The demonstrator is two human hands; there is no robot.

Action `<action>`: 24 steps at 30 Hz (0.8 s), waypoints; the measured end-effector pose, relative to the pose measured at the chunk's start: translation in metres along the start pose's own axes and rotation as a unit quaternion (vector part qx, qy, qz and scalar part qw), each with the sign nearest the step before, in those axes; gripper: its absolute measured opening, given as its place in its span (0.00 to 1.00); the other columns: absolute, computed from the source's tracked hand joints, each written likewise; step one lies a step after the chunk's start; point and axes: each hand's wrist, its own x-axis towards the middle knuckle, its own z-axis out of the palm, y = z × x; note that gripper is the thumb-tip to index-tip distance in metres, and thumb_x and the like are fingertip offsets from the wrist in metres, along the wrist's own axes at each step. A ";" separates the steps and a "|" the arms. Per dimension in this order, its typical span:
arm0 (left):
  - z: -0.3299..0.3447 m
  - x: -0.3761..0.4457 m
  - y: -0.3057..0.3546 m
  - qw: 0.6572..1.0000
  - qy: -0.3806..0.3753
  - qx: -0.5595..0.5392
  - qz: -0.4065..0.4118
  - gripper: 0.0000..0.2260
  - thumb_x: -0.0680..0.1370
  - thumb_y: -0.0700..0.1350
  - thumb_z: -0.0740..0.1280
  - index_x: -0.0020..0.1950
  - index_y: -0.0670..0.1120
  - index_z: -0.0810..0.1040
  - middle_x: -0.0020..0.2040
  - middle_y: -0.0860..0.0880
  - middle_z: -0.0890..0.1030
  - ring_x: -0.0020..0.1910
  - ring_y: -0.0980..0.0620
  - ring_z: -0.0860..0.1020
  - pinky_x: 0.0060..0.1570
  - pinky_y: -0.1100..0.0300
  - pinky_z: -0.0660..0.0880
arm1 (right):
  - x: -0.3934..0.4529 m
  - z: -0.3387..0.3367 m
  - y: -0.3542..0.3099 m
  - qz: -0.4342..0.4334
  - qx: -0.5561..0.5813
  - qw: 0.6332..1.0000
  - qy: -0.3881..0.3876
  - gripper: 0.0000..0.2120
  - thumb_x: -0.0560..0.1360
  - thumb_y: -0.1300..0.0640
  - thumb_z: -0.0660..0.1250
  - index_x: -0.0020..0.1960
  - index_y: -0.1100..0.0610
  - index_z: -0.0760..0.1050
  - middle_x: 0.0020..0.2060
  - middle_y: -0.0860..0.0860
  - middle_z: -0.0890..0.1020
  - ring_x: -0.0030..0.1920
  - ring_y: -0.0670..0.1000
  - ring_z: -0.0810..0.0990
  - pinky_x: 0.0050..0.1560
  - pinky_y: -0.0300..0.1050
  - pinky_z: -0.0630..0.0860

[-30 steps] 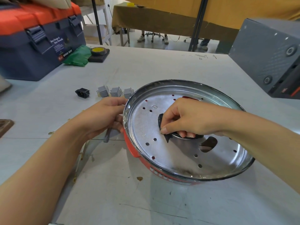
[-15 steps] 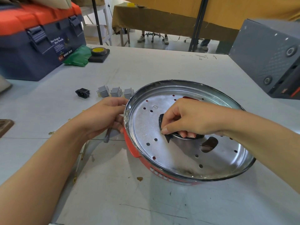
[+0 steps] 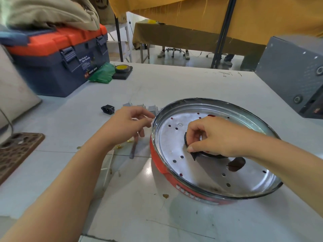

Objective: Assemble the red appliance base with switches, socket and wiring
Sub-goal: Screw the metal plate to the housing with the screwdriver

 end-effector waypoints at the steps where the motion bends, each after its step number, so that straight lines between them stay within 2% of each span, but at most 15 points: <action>1: -0.004 0.000 0.001 1.000 0.002 0.014 0.006 0.06 0.77 0.40 0.66 0.49 0.47 0.81 0.37 0.49 0.81 0.28 0.58 0.77 0.29 0.66 0.75 | -0.001 0.001 -0.001 -0.006 -0.013 1.000 0.008 0.07 0.73 0.56 0.71 0.38 0.49 0.76 0.31 0.43 0.79 0.28 0.35 0.74 0.30 0.28 0.68; 5: -0.032 -0.008 -0.005 0.997 0.021 0.070 0.017 0.06 0.76 0.41 0.67 0.47 0.51 0.82 0.37 0.50 0.83 0.31 0.62 0.77 0.34 0.67 0.76 | -0.006 0.008 -0.003 -0.030 -0.066 0.996 0.046 0.10 0.74 0.57 0.70 0.38 0.46 0.74 0.35 0.44 0.80 0.35 0.41 0.77 0.39 0.33 0.71; 7: -0.048 -0.016 -0.014 0.993 0.043 0.108 0.008 0.05 0.75 0.43 0.69 0.46 0.53 0.82 0.38 0.53 0.83 0.34 0.65 0.78 0.36 0.71 0.73 | -0.009 0.011 -0.005 -0.048 -0.086 0.993 0.059 0.12 0.75 0.58 0.69 0.38 0.43 0.72 0.36 0.42 0.78 0.37 0.40 0.76 0.42 0.32 0.71; 10: -0.069 -0.028 -0.029 0.985 0.058 0.159 -0.018 0.05 0.74 0.44 0.70 0.46 0.54 0.82 0.39 0.58 0.81 0.37 0.71 0.76 0.32 0.78 0.68 | -0.012 0.013 -0.006 -0.078 -0.114 0.989 0.058 0.14 0.75 0.59 0.68 0.37 0.41 0.72 0.37 0.39 0.76 0.40 0.36 0.74 0.45 0.31 0.70; 13: -0.084 -0.039 -0.040 0.978 0.059 0.197 -0.044 0.05 0.74 0.44 0.70 0.45 0.55 0.82 0.41 0.58 0.82 0.38 0.67 0.77 0.34 0.76 0.68 | -0.014 0.009 -0.004 -0.096 -0.126 0.986 0.057 0.10 0.75 0.56 0.68 0.40 0.41 0.77 0.39 0.37 0.78 0.43 0.33 0.73 0.46 0.30 0.69; 16: -0.097 -0.044 -0.050 0.970 0.061 0.232 -0.052 0.06 0.74 0.42 0.70 0.46 0.52 0.83 0.43 0.56 0.83 0.41 0.65 0.77 0.37 0.76 0.67 | -0.017 0.009 -0.002 -0.111 -0.137 0.982 0.062 0.08 0.75 0.57 0.68 0.45 0.44 0.82 0.40 0.35 0.78 0.43 0.32 0.74 0.43 0.26 0.67; 19: -0.103 -0.046 -0.056 0.959 0.059 0.271 -0.056 0.06 0.74 0.41 0.70 0.49 0.50 0.83 0.45 0.53 0.82 0.41 0.63 0.76 0.38 0.75 0.67 | -0.019 0.011 -0.002 -0.120 -0.152 0.979 0.069 0.08 0.75 0.57 0.68 0.46 0.45 0.83 0.39 0.34 0.77 0.43 0.29 0.73 0.41 0.25 0.66; 22: -0.097 -0.042 -0.054 0.956 0.045 0.287 -0.047 0.06 0.74 0.42 0.70 0.49 0.50 0.83 0.47 0.51 0.81 0.42 0.59 0.76 0.43 0.67 0.69 | -0.020 0.012 -0.004 -0.114 -0.160 0.978 0.072 0.07 0.75 0.55 0.67 0.45 0.44 0.82 0.39 0.35 0.77 0.43 0.32 0.73 0.41 0.26 0.67; 24: -0.087 -0.036 -0.049 0.960 0.034 0.276 -0.023 0.06 0.74 0.43 0.70 0.49 0.50 0.83 0.46 0.52 0.81 0.42 0.60 0.76 0.43 0.68 0.70 | -0.019 0.012 -0.006 -0.112 -0.165 0.977 0.071 0.07 0.75 0.55 0.68 0.43 0.44 0.81 0.38 0.36 0.77 0.42 0.34 0.73 0.42 0.29 0.67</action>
